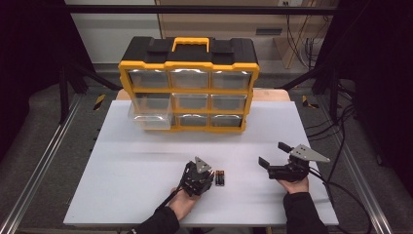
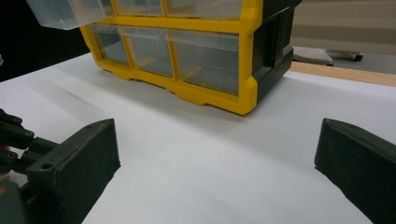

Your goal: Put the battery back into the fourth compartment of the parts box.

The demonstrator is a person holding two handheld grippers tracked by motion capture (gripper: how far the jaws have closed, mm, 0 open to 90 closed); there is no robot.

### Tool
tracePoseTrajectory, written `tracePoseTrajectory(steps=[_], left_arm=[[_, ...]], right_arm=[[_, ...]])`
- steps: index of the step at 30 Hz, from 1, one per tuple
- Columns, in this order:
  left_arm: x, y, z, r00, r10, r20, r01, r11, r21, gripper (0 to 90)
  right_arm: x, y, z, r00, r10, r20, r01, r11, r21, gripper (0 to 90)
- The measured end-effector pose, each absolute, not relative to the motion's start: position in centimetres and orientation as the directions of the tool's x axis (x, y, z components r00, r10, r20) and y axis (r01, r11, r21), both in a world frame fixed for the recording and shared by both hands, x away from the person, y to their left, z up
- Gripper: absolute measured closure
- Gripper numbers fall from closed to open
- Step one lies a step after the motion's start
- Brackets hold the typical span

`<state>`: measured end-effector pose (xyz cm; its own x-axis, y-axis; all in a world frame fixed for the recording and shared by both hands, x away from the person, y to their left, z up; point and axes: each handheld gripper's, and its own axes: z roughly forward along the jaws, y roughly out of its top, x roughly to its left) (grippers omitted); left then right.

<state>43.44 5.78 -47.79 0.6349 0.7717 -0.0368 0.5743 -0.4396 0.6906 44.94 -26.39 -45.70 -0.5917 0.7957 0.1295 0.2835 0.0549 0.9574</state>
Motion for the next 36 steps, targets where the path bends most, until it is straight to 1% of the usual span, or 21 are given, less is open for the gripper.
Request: tracePoseTrajectory(steps=[7, 13, 24, 36], left_arm=[[43.6, 6.0, -47.8, 0.643, 0.765, -0.039, 0.569, -0.443, 0.693, 76.0], [43.8, 6.6, -47.3, 0.647, 0.760, -0.061, 0.570, -0.428, 0.702, 76.1], [43.9, 8.3, -44.8, 0.663, 0.744, -0.081, 0.536, -0.396, 0.745, 76.0], [44.2, 11.8, -41.7, 0.660, 0.744, -0.106, 0.510, -0.341, 0.790, 76.0]], right_arm=[[45.0, -26.4, -45.7, -0.593, 0.795, 0.129, 0.282, 0.055, 0.958, 0.4], [44.9, -26.4, -45.7, -0.594, 0.794, 0.130, 0.282, 0.054, 0.958, 0.4], [45.0, -26.4, -45.7, -0.596, 0.792, 0.130, 0.284, 0.058, 0.957, 0.4], [45.0, -26.3, -45.8, -0.601, 0.788, 0.135, 0.285, 0.054, 0.957, 0.3]])
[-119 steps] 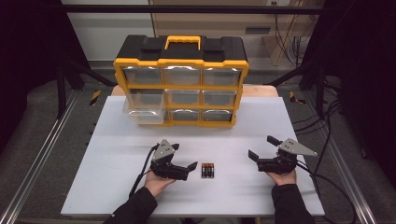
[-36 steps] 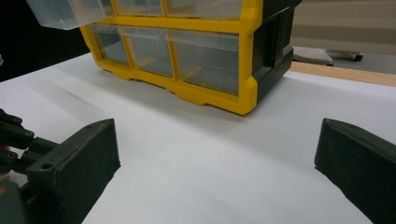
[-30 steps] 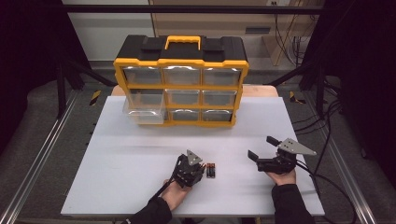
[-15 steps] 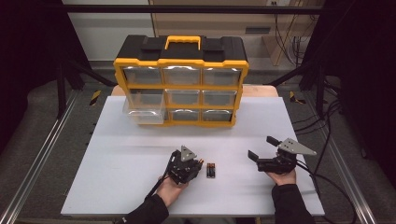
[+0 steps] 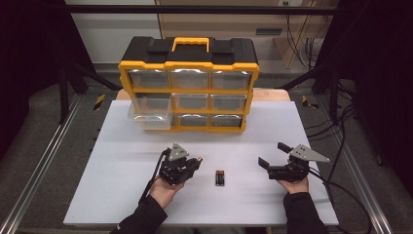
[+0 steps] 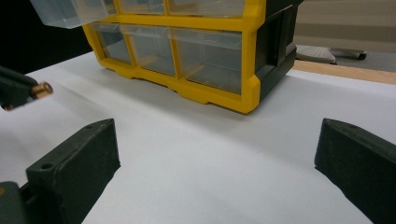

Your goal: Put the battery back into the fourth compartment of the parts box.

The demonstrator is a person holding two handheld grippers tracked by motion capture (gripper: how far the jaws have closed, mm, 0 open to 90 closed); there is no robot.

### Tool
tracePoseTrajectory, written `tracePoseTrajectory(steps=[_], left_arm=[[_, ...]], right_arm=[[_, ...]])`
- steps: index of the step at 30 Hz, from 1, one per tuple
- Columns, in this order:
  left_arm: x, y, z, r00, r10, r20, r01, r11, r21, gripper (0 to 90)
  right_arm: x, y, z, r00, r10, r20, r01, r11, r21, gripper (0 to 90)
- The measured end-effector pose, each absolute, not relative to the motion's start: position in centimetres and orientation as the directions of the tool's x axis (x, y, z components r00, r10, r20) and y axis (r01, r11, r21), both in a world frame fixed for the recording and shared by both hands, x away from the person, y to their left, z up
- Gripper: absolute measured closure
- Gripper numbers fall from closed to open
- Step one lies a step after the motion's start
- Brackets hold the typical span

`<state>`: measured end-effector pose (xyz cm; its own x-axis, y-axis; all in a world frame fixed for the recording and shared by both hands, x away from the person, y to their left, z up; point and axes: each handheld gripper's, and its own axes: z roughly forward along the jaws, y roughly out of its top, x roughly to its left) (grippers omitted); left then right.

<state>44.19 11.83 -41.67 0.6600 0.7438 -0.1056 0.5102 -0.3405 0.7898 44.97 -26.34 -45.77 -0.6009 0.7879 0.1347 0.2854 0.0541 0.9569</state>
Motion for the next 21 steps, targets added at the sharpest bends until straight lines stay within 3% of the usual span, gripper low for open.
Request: tracePoseTrajectory(steps=[21], left_arm=[[44.9, 18.1, -36.6, 0.619, 0.776, -0.125, 0.477, -0.245, 0.844, 76.0]], right_arm=[[45.0, -26.3, -45.8, -0.599, 0.791, 0.128, 0.285, 0.060, 0.957, 0.4]])
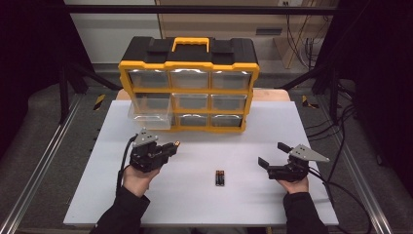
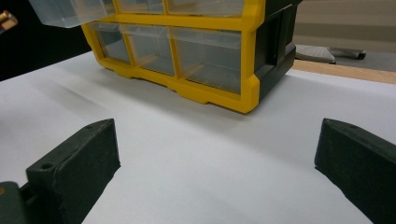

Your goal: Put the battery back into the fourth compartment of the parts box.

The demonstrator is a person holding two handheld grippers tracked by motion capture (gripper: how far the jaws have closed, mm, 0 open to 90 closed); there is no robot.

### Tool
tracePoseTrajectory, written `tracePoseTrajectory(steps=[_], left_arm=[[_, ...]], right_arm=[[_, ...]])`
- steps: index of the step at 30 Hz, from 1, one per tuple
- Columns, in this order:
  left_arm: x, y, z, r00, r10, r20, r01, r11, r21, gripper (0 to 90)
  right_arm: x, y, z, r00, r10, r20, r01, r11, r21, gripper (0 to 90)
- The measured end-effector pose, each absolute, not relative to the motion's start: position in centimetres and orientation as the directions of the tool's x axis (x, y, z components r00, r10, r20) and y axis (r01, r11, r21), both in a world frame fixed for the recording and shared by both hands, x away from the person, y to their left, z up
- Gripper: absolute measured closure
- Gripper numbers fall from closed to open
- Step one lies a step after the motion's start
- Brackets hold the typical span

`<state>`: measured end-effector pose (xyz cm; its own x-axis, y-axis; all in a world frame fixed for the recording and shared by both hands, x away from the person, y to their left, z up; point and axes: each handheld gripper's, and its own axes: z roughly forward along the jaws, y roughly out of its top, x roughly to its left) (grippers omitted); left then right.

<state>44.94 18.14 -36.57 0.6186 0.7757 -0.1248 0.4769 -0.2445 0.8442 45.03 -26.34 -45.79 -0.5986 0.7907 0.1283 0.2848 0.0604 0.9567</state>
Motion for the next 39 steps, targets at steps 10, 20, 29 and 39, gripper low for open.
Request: tracePoseTrajectory(steps=[10, 20, 29, 39], left_arm=[[44.9, 20.4, -33.7, 0.603, 0.787, -0.129, 0.436, -0.190, 0.879, 76.0], [45.6, 22.0, -31.5, 0.592, 0.797, -0.125, 0.398, -0.154, 0.904, 76.0], [47.3, 22.9, -29.8, 0.578, 0.808, -0.110, 0.386, -0.153, 0.910, 76.0], [50.0, 23.0, -28.9, 0.549, 0.833, -0.066, 0.397, -0.191, 0.898, 76.0]], right_arm=[[45.0, -26.3, -45.8, -0.596, 0.793, 0.127, 0.288, 0.064, 0.956, 0.4], [45.0, -26.3, -45.8, -0.594, 0.795, 0.127, 0.291, 0.064, 0.955, 0.3], [45.0, -26.3, -45.8, -0.593, 0.795, 0.128, 0.293, 0.064, 0.954, 0.3], [45.1, -26.3, -45.8, -0.592, 0.796, 0.128, 0.293, 0.064, 0.954, 0.2]])
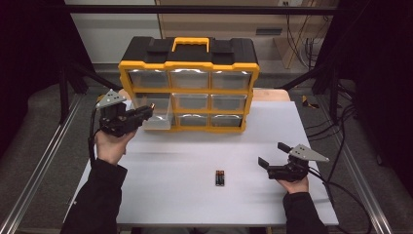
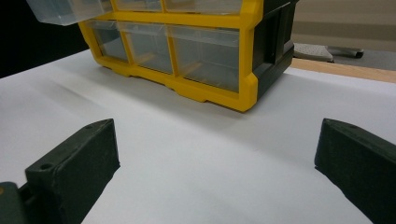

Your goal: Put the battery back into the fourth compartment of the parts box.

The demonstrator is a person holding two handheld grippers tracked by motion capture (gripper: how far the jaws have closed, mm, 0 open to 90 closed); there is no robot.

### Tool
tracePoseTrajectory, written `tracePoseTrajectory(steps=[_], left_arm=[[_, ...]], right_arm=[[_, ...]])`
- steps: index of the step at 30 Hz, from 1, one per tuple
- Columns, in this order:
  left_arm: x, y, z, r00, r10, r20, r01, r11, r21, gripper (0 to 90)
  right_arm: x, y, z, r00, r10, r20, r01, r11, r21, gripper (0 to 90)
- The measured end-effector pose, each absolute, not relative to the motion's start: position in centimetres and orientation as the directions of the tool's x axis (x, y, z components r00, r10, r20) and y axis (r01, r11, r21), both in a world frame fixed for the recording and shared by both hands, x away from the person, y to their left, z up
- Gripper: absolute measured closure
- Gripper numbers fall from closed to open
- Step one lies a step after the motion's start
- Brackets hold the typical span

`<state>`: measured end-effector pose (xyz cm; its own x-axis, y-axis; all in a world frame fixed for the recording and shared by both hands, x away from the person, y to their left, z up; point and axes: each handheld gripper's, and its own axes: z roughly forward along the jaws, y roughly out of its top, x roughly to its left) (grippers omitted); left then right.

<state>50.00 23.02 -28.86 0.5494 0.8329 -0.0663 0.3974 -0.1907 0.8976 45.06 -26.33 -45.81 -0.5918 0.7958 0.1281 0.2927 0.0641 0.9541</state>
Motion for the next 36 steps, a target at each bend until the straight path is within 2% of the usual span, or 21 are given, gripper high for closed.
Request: tracePoseTrajectory(steps=[17, 36], left_arm=[[53.9, 23.3, -30.1, 0.499, 0.865, -0.045, 0.459, -0.220, 0.861, 75.9], [54.7, 23.0, -31.5, 0.471, 0.882, -0.022, 0.499, -0.245, 0.831, 75.2]], right_arm=[[45.1, -26.3, -45.8, -0.592, 0.796, 0.128, 0.293, 0.064, 0.954, 0.2], [45.1, -26.4, -45.8, -0.592, 0.796, 0.128, 0.294, 0.065, 0.954, 0.2]])
